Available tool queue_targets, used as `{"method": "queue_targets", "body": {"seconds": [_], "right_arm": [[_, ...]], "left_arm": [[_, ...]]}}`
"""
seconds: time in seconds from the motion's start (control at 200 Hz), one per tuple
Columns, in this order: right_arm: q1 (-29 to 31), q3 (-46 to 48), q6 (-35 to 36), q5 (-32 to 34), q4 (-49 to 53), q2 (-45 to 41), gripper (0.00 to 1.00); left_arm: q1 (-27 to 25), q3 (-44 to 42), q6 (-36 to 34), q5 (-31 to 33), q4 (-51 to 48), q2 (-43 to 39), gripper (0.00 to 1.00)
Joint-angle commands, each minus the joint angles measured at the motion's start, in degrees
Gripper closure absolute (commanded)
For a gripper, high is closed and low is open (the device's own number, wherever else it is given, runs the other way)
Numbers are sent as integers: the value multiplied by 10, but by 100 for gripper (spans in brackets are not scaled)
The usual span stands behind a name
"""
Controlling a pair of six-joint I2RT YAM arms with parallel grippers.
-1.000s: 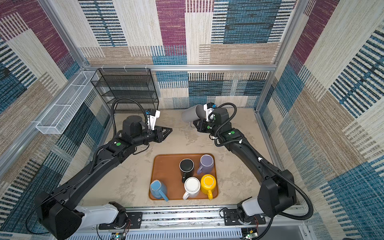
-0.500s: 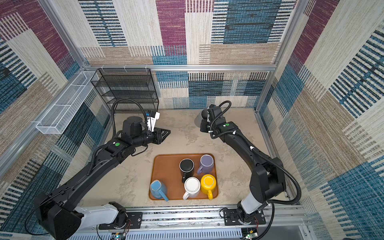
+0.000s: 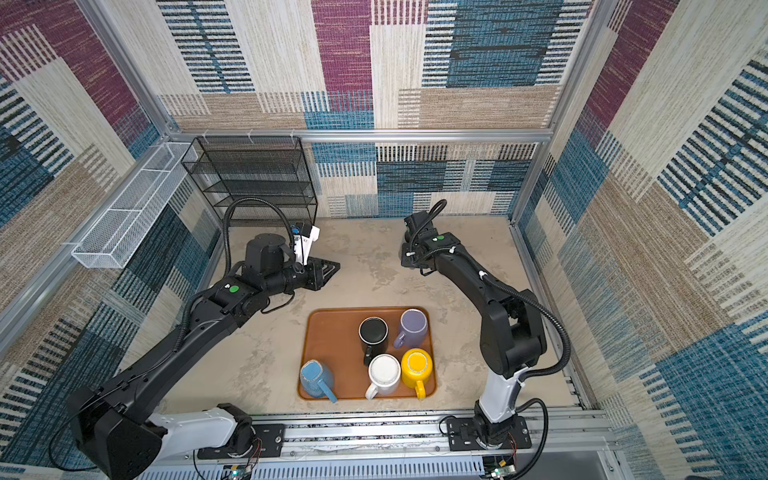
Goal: Turn the mug right side up
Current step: 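Lower the upright grey mug beside the light blue mug with the right gripper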
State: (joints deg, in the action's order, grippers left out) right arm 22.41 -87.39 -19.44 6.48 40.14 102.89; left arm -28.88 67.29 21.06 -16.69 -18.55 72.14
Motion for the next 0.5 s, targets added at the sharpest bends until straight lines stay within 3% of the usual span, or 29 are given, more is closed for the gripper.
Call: {"method": "queue_targets", "body": {"seconds": [0.0,0.496], "right_arm": [[0,-10,6,22,-11,10,100],[-9,-20,13,35,18,47,100]], "left_arm": [[1,-5,-17,14,-12,-8,74],[2,-3,-32,42,-36,-18,75]]}}
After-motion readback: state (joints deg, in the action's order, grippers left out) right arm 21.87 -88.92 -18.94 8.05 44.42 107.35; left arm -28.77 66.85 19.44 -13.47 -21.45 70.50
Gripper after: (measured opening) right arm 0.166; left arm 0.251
